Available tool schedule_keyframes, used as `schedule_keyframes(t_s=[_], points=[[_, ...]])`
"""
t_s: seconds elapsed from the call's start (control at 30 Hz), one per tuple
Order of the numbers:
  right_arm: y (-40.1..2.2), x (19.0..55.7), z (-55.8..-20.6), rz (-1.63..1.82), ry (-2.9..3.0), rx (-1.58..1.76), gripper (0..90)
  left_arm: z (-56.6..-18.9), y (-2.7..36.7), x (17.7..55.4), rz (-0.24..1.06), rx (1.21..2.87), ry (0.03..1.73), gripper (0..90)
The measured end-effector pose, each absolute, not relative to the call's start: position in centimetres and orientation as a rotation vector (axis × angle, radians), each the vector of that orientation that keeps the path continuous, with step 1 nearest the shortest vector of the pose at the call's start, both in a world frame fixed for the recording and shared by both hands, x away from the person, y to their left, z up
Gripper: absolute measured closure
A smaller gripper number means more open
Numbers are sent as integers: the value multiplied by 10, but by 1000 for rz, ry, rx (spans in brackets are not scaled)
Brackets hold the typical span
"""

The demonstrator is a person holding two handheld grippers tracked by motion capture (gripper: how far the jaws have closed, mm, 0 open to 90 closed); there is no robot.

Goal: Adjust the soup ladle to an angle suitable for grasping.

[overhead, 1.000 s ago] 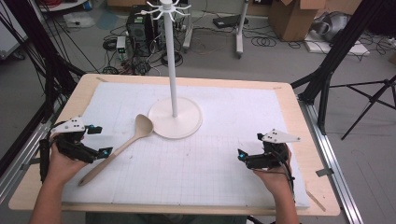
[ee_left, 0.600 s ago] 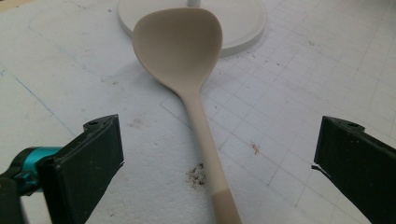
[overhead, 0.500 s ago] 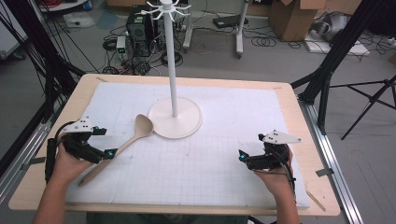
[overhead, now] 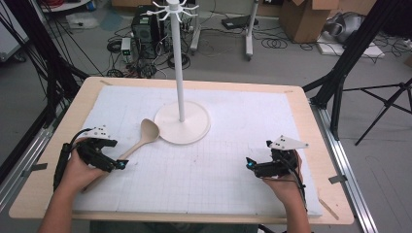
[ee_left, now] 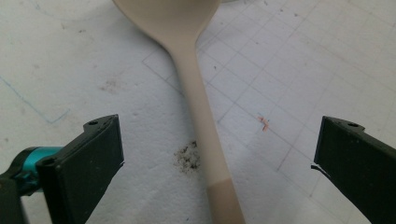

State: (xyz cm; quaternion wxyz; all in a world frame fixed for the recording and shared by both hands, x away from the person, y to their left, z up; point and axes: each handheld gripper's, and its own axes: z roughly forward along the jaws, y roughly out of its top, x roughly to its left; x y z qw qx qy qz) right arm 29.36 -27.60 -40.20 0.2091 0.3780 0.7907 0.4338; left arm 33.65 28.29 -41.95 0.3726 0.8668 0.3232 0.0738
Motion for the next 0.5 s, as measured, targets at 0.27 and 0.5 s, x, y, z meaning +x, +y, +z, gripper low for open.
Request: schedule_keyframes(t_s=[0.27, 0.5], points=[[-278, 294, -402, 1210, 2197, 1056, 0, -424, 280, 339, 172, 2302, 875, 142], [-277, 295, -404, 1192, 2207, 1063, 0, -421, 278, 338, 176, 2339, 872, 257]])
